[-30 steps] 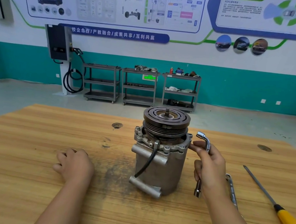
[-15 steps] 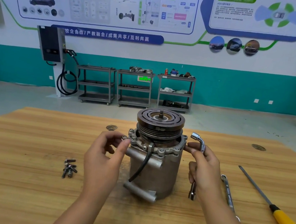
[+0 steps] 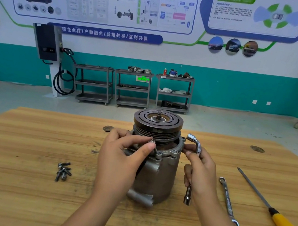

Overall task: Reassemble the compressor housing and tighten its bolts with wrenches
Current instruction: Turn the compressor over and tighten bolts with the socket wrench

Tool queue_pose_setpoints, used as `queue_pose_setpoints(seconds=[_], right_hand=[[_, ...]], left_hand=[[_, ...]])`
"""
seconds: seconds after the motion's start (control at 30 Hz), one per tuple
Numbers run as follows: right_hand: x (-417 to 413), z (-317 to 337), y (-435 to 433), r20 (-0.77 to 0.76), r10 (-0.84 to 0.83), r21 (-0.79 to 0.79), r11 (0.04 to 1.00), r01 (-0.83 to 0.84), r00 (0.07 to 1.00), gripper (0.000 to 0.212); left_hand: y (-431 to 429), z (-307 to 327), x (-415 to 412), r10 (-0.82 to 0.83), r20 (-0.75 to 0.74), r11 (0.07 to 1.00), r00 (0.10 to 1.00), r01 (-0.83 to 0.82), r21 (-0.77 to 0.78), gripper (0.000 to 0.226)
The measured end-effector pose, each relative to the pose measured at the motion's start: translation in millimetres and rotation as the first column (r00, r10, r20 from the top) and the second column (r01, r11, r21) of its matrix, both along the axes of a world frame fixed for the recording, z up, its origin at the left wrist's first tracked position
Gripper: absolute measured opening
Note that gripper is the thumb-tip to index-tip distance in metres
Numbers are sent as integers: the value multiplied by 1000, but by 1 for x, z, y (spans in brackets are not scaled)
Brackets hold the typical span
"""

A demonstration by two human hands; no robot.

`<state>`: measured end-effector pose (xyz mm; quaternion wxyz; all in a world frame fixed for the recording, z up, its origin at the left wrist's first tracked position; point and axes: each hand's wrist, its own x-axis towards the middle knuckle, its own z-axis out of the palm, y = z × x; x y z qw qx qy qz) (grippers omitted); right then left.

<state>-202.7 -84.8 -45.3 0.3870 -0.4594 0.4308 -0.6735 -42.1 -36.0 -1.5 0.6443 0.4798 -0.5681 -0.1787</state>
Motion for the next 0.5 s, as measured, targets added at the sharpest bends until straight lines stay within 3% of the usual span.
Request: queue_pose_setpoints(seconds=[0.13, 0.27, 0.33, 0.4, 0.5], right_hand=[[0, 0, 0, -15, 14, 9, 1000, -13, 1000, 30], [0, 2, 2, -62, -59, -12, 998, 58, 996, 26], [-1, 4, 4, -110, -136, -52, 990, 131, 985, 38], [-4, 14, 7, -49, -168, -99, 982, 163, 985, 45], [-9, 45, 13, 80, -83, -164, 982, 95, 993, 43]], left_hand=[[-3, 2, 0, -23, 20, 1000, 1000, 23, -3, 14], [-7, 3, -1, 4, 191, 997, 982, 11, -80, 6], [-10, 2, 1, 34, 293, 987, 955, 15, -162, 14], [-12, -1, 3, 44, 322, 976, 946, 27, -214, 15], [-16, -6, 5, 74, 324, 965, 943, 14, -262, 12]])
